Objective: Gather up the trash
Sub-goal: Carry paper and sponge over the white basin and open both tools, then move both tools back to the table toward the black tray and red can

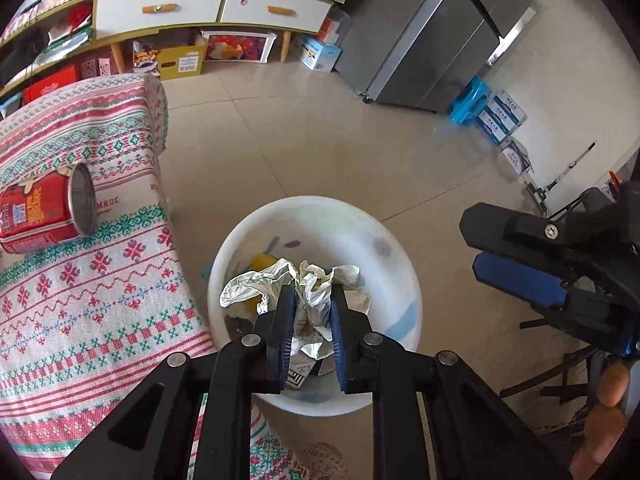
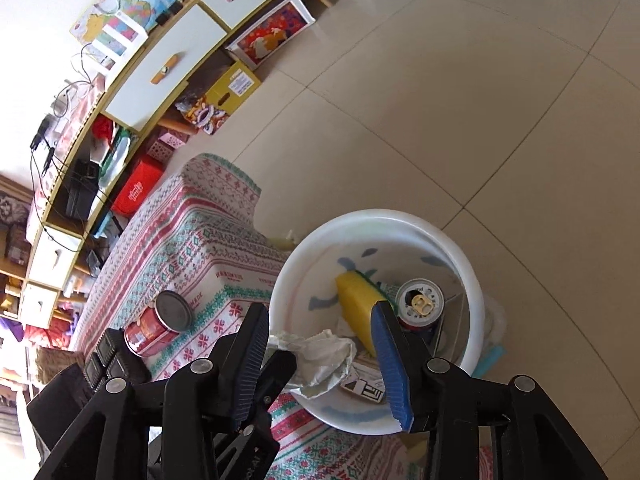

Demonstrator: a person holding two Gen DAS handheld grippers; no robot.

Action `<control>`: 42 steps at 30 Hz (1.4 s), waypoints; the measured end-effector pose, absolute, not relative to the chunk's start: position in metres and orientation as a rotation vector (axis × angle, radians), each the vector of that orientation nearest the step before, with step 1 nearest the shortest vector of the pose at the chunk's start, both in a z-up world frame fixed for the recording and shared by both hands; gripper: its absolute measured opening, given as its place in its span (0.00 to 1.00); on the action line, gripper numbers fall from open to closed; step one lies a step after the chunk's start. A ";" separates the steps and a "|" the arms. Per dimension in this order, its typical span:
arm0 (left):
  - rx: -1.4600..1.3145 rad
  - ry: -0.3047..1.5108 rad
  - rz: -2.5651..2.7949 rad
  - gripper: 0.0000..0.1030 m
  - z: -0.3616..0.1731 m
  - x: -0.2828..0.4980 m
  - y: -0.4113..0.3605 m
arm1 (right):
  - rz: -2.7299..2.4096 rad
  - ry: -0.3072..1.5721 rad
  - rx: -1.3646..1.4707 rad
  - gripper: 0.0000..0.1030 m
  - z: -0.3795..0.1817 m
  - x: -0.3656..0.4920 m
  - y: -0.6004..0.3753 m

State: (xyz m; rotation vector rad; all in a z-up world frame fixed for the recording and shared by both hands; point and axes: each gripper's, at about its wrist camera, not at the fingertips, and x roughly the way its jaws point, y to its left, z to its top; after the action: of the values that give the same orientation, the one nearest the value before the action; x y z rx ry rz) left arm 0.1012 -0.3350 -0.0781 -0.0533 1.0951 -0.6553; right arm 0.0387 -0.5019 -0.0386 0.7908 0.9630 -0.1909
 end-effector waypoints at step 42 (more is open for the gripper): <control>-0.411 1.100 -0.195 0.59 -0.022 0.133 0.003 | -0.112 1.069 0.626 0.63 -0.050 0.079 -0.430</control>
State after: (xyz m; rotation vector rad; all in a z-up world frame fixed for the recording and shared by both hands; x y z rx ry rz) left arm 0.1330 0.0030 -0.0216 -0.4114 1.0998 -0.1952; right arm 0.0794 -0.4302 -0.0500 0.6257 1.0692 -0.1120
